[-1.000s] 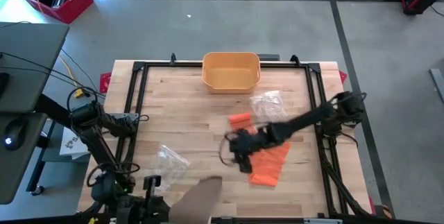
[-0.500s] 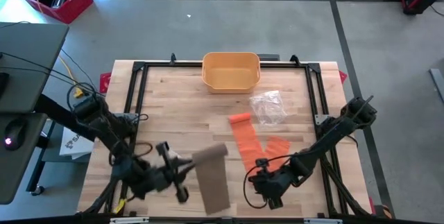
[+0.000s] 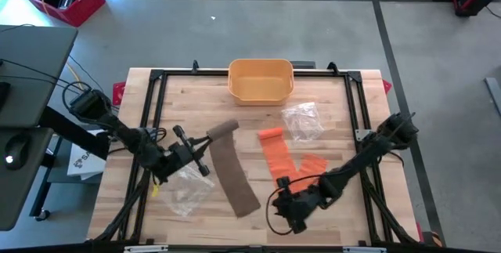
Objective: Roll bandage
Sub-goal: Roll the brown bandage
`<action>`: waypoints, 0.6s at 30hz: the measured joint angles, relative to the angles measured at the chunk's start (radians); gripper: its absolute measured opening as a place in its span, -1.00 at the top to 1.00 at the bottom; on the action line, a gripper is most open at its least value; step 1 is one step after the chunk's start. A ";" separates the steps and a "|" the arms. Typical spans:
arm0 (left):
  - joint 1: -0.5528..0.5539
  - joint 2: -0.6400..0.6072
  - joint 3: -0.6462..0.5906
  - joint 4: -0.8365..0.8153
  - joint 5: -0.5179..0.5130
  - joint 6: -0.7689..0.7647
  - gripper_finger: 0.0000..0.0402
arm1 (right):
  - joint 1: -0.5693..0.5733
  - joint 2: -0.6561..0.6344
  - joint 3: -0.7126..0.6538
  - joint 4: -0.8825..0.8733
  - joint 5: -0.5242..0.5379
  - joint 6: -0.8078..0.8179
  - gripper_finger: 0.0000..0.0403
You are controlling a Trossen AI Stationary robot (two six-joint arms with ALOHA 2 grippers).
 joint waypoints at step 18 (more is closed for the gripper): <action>0.022 0.001 -0.161 -0.112 -0.022 -0.337 0.96 | -0.185 0.322 0.003 0.446 -0.210 -0.194 0.42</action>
